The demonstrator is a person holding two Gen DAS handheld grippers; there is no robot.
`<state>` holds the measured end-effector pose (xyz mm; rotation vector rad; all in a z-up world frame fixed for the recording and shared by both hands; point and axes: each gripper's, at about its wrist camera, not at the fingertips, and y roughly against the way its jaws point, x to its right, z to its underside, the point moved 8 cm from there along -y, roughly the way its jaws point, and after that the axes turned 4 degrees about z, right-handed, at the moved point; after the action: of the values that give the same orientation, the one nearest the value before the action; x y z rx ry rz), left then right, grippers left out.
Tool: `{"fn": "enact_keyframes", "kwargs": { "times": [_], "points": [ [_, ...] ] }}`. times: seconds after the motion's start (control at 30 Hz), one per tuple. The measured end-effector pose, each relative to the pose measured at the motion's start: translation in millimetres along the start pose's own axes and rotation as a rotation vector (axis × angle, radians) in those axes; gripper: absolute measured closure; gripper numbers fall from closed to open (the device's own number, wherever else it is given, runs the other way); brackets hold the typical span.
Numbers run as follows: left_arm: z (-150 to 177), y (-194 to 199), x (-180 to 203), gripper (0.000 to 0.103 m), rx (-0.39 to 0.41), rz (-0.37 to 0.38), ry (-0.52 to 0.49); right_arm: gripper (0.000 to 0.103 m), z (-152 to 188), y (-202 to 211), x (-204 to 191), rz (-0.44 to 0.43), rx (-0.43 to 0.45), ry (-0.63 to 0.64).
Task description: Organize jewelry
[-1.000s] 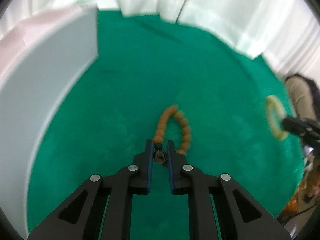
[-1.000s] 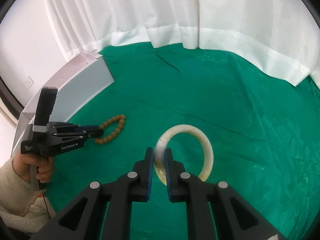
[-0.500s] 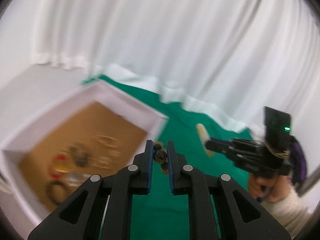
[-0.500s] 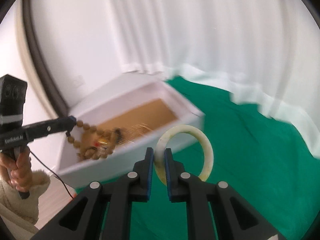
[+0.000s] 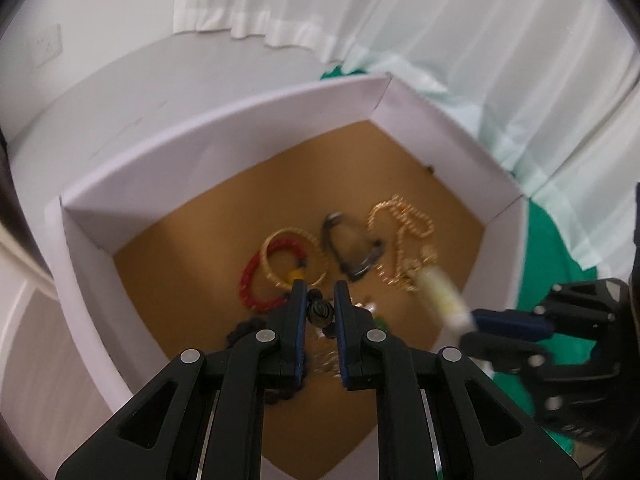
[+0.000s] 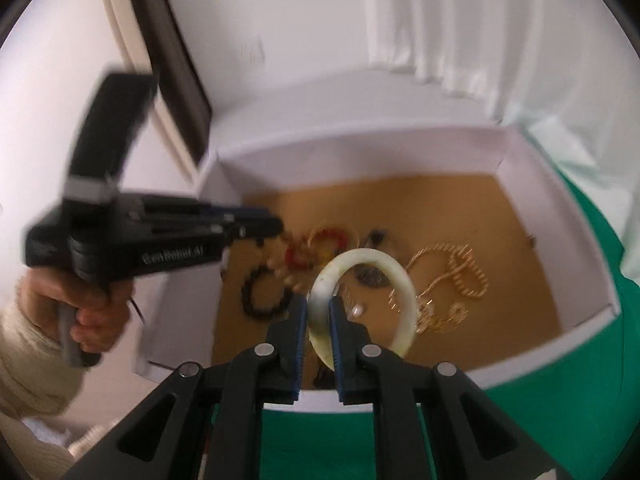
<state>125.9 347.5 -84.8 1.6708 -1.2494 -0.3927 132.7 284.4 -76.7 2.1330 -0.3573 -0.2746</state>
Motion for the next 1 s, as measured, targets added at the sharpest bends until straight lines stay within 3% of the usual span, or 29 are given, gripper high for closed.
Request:
{"fn": "enact_keyframes", "kwargs": {
  "times": [0.1, 0.17, 0.2, 0.23, 0.27, 0.37, 0.43, 0.5, 0.8, 1.0],
  "points": [
    [8.9, 1.8, -3.1, 0.090, 0.004, -0.035, -0.014, 0.089, 4.4, -23.4, -3.2, 0.008, -0.070, 0.003],
    [11.2, 6.5, -3.2, 0.077, 0.019, -0.065, -0.031, 0.072, 5.4, -24.7, 0.9, 0.015, -0.074, -0.023],
    [12.5, 11.0, -3.2, 0.058, 0.032, -0.084, -0.042, 0.059, 7.5, -15.8, 1.8, 0.016, -0.064, -0.036],
    [13.7, 13.1, -4.0, 0.040, 0.051, -0.105, -0.053, 0.057, 7.9, -8.8, 6.2, 0.018, -0.047, -0.055],
    [14.5, 19.7, -0.4, 0.029, 0.084, -0.142, -0.072, 0.057, 8.4, -1.7, 6.9, 0.023, -0.035, -0.069],
    [13.4, 35.9, 15.1, 0.016, 0.169, -0.224, -0.129, 0.047, 8.6, 17.5, 24.7, 0.081, 0.019, -0.107],
    [13.5, 47.8, 24.9, 0.000, 0.224, -0.272, -0.145, 0.036, 12.0, 33.9, 32.7, 0.127, 0.067, -0.121],
    [13.4, 59.0, 37.0, 0.001, 0.278, -0.301, -0.162, 0.033, 14.3, 43.9, 38.7, 0.162, 0.099, -0.130],
    [20.8, 81.0, 65.1, 0.001, 0.338, -0.382, -0.178, 0.025, 31.5, 72.7, 49.6, 0.246, 0.174, -0.185],
    [28.1, 82.8, 65.2, 0.001, 0.280, -0.372, -0.144, 0.022, 30.2, 78.8, 51.1, 0.278, 0.196, -0.191]
  ]
}}
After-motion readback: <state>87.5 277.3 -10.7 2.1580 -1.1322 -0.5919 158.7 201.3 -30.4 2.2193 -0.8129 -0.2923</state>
